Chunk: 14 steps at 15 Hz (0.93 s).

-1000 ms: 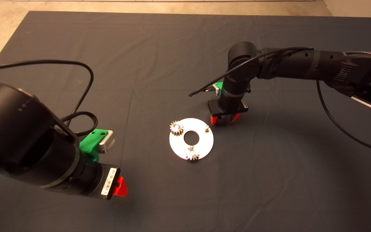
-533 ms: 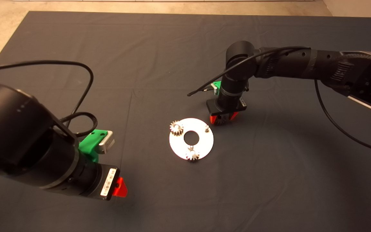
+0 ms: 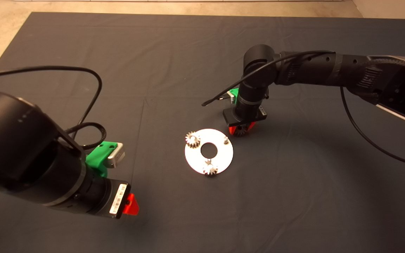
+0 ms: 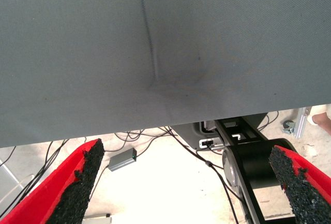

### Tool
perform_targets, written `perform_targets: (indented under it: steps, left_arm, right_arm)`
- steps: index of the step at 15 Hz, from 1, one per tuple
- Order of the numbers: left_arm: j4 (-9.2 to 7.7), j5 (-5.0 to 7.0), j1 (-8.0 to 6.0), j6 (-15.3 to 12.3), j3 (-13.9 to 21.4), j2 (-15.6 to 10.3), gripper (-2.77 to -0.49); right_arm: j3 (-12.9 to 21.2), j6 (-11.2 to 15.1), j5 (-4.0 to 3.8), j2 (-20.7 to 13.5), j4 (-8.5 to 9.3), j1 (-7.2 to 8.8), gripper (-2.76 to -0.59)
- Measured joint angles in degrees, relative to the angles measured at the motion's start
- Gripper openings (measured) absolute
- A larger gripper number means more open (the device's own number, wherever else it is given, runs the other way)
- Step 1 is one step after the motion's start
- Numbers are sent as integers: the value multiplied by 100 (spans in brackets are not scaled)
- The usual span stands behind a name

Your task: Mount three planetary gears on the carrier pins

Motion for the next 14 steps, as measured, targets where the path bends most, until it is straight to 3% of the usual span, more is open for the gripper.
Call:
perform_targets:
  steps: [14]
  left_arm:
    - [0,0,0,0,38,-16,-93]
  right_arm:
    - [-6,-2,-11,11,-1,0,-225]
